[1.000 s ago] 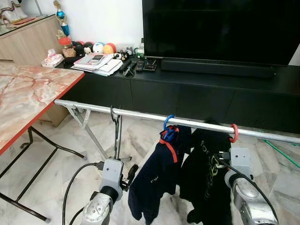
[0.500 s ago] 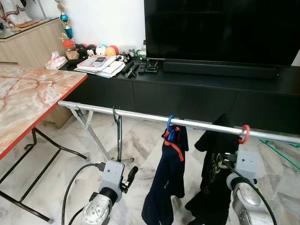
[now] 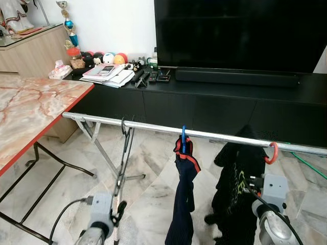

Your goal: Hang hanger

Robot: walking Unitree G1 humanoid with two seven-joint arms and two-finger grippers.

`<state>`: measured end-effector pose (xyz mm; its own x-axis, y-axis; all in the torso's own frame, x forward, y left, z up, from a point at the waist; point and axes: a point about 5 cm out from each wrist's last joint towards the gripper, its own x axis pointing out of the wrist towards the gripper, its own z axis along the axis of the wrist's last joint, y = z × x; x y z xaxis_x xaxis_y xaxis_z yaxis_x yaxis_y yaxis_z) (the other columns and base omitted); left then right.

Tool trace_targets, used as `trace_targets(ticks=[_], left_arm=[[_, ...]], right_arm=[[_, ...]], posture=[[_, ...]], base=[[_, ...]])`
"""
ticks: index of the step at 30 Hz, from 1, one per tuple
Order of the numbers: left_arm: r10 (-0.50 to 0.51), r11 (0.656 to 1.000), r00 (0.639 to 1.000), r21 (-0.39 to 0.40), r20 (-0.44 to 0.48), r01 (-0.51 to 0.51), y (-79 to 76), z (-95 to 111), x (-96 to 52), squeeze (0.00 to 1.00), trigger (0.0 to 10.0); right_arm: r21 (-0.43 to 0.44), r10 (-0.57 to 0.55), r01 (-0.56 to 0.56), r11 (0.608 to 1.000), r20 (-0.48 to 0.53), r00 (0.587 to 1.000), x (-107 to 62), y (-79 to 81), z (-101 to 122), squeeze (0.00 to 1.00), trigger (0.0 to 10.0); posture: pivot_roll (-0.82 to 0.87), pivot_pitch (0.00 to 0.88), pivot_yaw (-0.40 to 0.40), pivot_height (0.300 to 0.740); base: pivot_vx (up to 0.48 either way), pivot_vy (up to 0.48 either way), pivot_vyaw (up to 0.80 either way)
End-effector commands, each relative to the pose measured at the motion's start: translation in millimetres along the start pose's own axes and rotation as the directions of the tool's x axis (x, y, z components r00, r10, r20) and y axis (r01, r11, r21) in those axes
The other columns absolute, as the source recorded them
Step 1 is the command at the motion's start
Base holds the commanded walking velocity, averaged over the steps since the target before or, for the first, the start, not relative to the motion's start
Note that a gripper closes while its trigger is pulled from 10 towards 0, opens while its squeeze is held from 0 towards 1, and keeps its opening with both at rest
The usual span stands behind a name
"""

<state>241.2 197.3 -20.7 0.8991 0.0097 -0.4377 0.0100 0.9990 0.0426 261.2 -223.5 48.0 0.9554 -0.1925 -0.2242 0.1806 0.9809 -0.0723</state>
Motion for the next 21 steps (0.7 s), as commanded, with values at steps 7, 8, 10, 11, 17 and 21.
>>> trace_targets(ticks=[7, 8, 10, 11, 17, 21], left_arm=[[0.090, 0.995, 0.975, -0.031, -0.202, -0.098, 15.6, -48, -17.3, 0.00, 10.0], [0.094, 0.994, 0.970, -0.028, -0.224, -0.103, 15.4, -52, -18.8, 0.00, 10.0], [0.096, 0.994, 0.966, -0.026, -0.239, -0.106, 15.3, -55, -19.8, 0.00, 10.0], [0.101, 0.993, 0.961, -0.029, -0.257, -0.112, 15.7, -58, -20.9, 0.00, 10.0], [0.130, 0.990, 0.920, -0.007, -0.370, -0.142, 21.4, -75, -29.2, 0.00, 10.0], [0.126, 0.990, 0.903, -0.005, -0.412, -0.140, 18.6, -82, -32.4, 0.00, 10.0]], right_arm=[[-0.061, 0.084, -0.077, 0.995, 0.135, 0.987, -17.2, 5.1, 13, 0.00, 0.0], [-0.066, 0.093, -0.084, 0.994, 0.134, 0.987, -18.6, 5.1, 11, 0.00, 2.0], [-0.068, 0.098, -0.090, 0.994, 0.133, 0.986, -19.6, 5.0, 9, 0.00, 2.0], [-0.062, 0.091, -0.084, 0.995, 0.125, 0.988, -20.1, 4.2, 7, 0.00, 10.0], [-0.035, 0.094, -0.090, 0.995, 0.107, 0.990, -20.3, 9.9, 0, 0.00, 10.0], [-0.031, 0.115, -0.112, 0.993, 0.107, 0.988, -21.4, 14.5, -3, 0.00, 10.0]], posture=[[-0.02, 0.000, 0.029, 0.740], [-0.02, 0.000, 0.026, 0.740], [-0.02, 0.000, 0.026, 0.740], [-0.02, 0.000, 0.026, 0.740], [-0.01, 0.000, 0.019, 0.740], [-0.02, 0.000, 0.015, 0.740]], base=[[0.000, 0.000, 0.00], [0.000, 0.000, 0.00], [0.000, 0.000, 0.00], [0.000, 0.000, 0.00], [0.000, 0.000, 0.00], [0.000, 0.000, 0.00]])
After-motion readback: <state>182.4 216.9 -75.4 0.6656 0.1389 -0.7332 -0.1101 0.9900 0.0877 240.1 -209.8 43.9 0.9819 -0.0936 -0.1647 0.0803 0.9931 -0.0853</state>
